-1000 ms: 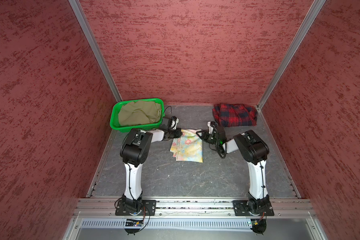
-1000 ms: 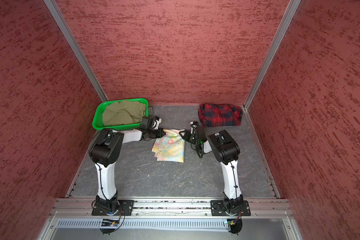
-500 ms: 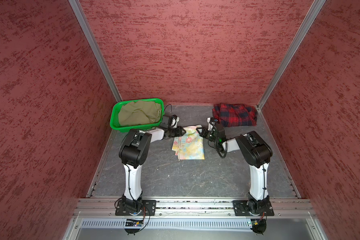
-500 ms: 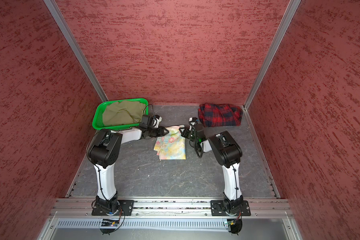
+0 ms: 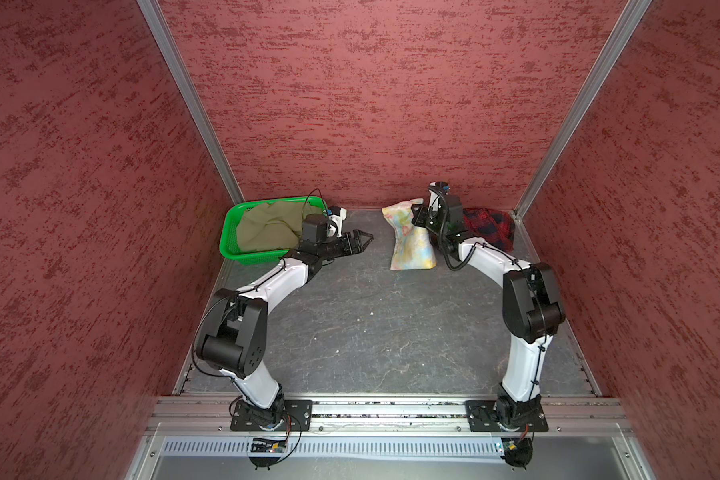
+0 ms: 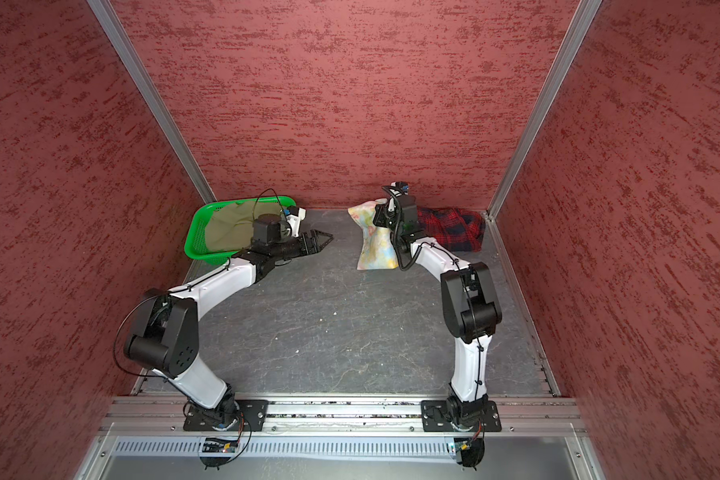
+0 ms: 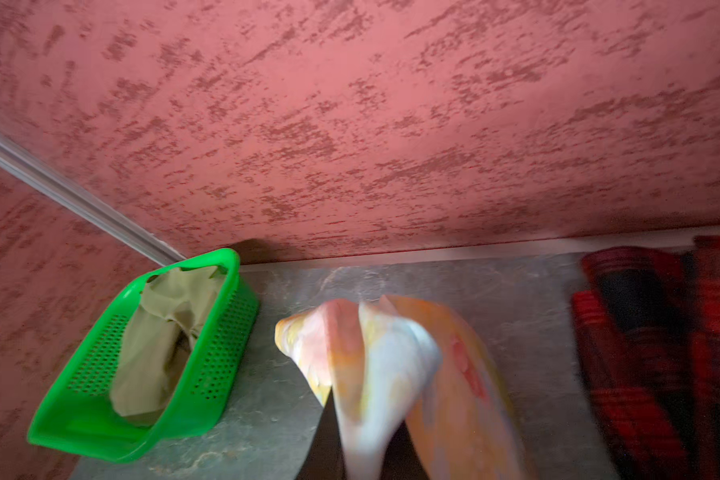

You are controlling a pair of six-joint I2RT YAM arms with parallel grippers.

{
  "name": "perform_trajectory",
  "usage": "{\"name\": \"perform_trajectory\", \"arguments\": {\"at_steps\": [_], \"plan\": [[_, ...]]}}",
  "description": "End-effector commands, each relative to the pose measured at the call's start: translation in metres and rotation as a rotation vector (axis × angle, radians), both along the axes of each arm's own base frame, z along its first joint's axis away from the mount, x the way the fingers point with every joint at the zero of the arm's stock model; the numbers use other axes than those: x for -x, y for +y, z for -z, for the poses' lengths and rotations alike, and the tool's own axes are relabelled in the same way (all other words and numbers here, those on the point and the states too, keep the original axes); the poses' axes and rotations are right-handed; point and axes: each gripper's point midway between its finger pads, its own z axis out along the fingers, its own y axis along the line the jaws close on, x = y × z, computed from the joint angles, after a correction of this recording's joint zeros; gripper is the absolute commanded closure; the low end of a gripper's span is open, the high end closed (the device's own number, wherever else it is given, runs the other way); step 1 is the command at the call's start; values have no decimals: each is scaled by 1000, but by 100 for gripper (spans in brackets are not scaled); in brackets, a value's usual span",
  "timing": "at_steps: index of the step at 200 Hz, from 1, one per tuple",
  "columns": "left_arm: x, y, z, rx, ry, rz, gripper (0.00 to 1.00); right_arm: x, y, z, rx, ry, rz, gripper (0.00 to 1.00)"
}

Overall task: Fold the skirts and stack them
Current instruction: 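Carry the floral skirt onto the plaid skirt with right gripper while left withdraws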

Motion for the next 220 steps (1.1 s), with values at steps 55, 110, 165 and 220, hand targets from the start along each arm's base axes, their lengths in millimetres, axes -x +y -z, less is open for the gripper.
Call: {"name": "perform_trajectory", "arguments": {"at_steps": [55, 110, 165, 220], "plan": [[13, -2, -6, 49, -3, 23, 12, -71, -62, -11, 50, 9, 103, 100], [11, -3, -11, 46, -8, 30, 13, -94, -110, -31, -11, -21, 165, 100], [7, -10, -12, 47, -7, 37, 13, -94, -149, -45, -186, -52, 262, 100], [10, -13, -14, 33, -12, 48, 14, -93, -170, -61, -202, -36, 205, 100]]}}
